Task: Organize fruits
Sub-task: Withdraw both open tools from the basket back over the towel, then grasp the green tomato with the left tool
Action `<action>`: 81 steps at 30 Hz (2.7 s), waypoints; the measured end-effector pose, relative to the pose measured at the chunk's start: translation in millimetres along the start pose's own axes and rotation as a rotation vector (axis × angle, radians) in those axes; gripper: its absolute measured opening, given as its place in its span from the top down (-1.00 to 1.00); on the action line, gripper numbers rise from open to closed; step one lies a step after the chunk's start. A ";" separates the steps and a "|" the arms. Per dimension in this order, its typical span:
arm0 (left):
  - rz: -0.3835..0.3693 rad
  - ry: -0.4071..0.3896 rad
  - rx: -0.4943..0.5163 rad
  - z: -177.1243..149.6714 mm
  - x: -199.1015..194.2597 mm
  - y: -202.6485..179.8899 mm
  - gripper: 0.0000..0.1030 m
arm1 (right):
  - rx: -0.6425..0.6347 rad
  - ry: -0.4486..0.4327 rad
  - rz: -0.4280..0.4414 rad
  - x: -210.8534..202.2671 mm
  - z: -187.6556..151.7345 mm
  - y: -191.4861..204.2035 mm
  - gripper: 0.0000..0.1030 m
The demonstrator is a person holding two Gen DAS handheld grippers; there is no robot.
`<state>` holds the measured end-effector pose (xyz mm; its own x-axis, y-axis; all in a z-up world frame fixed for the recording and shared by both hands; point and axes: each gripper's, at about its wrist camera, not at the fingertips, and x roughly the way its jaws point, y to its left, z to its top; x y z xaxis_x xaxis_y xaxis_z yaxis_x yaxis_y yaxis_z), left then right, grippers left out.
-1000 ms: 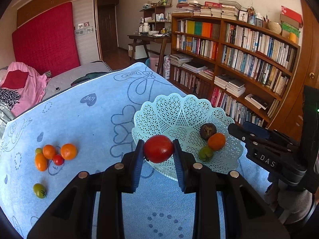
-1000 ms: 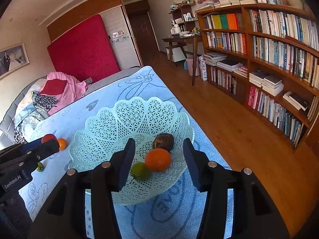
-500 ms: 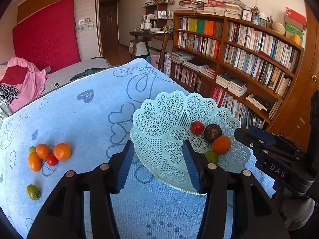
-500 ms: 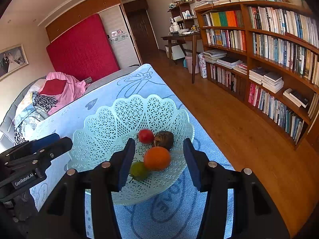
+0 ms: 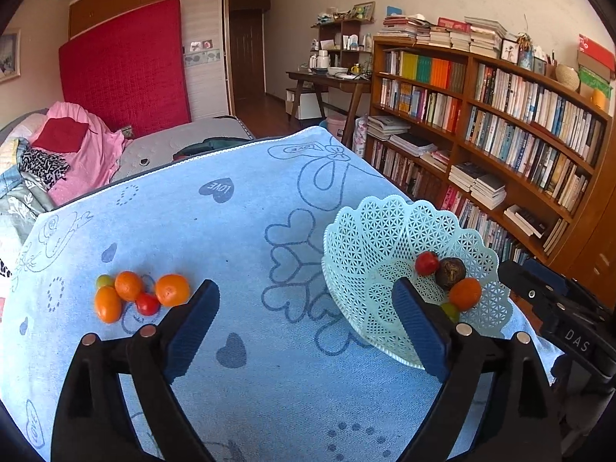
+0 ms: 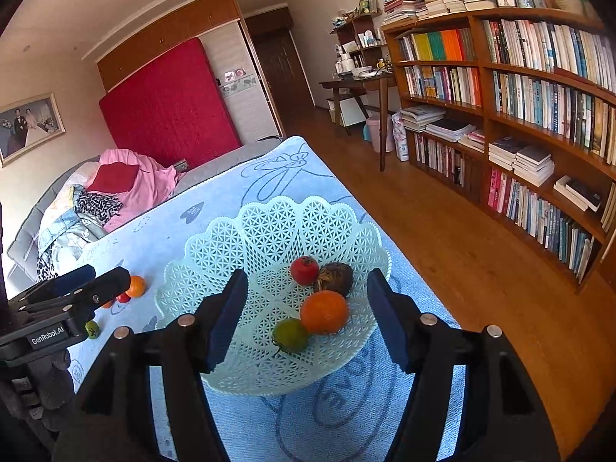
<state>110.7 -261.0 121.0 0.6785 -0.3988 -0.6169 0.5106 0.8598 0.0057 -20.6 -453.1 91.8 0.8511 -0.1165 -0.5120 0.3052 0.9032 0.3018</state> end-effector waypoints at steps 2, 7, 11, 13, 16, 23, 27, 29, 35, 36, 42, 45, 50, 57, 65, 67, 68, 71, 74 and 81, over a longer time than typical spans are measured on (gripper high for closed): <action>0.021 -0.014 -0.012 0.6 -5.5 8.4 -0.80 | -0.003 -0.015 0.014 -4.5 0.7 3.8 -0.41; 0.077 -0.046 -0.042 2.9 -19.2 31.2 -0.82 | -0.008 -0.052 0.044 -16.2 0.3 14.3 -0.47; 0.123 -0.061 -0.071 2.9 -28.4 51.9 -0.82 | -0.001 -0.073 0.060 -23.0 1.4 21.2 -0.49; 0.143 -0.069 -0.086 2.4 -33.2 62.9 -0.82 | -0.002 -0.074 0.066 -24.3 2.3 24.9 -0.50; 0.175 -0.082 -0.102 0.6 -40.5 78.6 -0.82 | -0.007 -0.072 0.073 -24.5 3.0 32.1 -0.50; 0.253 -0.089 -0.125 -9.1 -51.8 111.0 -0.82 | -0.023 -0.063 0.103 -21.0 3.7 52.8 -0.51; 0.283 -0.081 -0.160 -16.2 -54.3 133.9 -0.82 | -0.044 -0.051 0.126 -16.6 2.3 69.8 -0.51; 0.298 -0.072 -0.175 -20.4 -54.4 142.7 -0.82 | -0.058 -0.043 0.137 -14.3 1.2 78.2 -0.51; 0.326 -0.030 -0.225 -35.1 -47.3 166.7 -0.82 | -0.094 -0.012 0.161 -5.3 -4.1 98.6 -0.51; 0.328 -0.020 -0.231 -38.2 -44.8 169.6 -0.82 | -0.099 -0.006 0.164 -3.2 -5.6 101.7 -0.51; 0.325 0.043 -0.263 -58.2 -25.8 185.3 -0.82 | -0.139 0.031 0.181 9.7 -12.1 120.2 -0.51; 0.325 0.070 -0.275 -66.9 -15.9 190.8 -0.82 | -0.158 0.049 0.187 16.1 -15.5 129.2 -0.51; 0.324 0.112 -0.284 -80.4 -1.8 197.3 -0.82 | -0.189 0.082 0.199 27.0 -18.5 142.8 -0.51; 0.300 0.171 -0.290 -97.6 14.9 202.8 -0.62 | -0.236 0.129 0.213 43.4 -27.6 161.7 -0.51; 0.264 0.202 -0.286 -106.9 27.5 202.6 -0.27 | -0.276 0.171 0.221 63.4 -36.7 178.7 -0.51; 0.245 0.205 -0.281 -108.0 30.0 201.0 -0.13 | -0.287 0.182 0.222 68.0 -38.7 183.8 -0.51; 0.237 0.206 -0.276 -108.6 30.9 199.6 -0.09 | -0.291 0.188 0.224 70.3 -39.9 186.3 -0.51; 0.226 0.201 -0.255 -109.1 31.3 195.9 0.19 | -0.302 0.207 0.228 79.1 -42.7 193.8 -0.51; 0.213 0.193 -0.261 -108.7 29.5 196.7 0.27 | -0.320 0.220 0.232 87.5 -45.0 203.0 -0.51; 0.279 0.128 -0.249 -105.6 15.8 196.9 0.29 | -0.348 0.270 0.247 117.4 -46.9 223.8 -0.51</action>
<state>166.2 -64.4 29.3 0.6940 -0.1092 -0.7117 0.1613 0.9869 0.0058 127.6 -245.2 61.5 0.7250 0.1872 -0.6628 -0.0907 0.9799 0.1776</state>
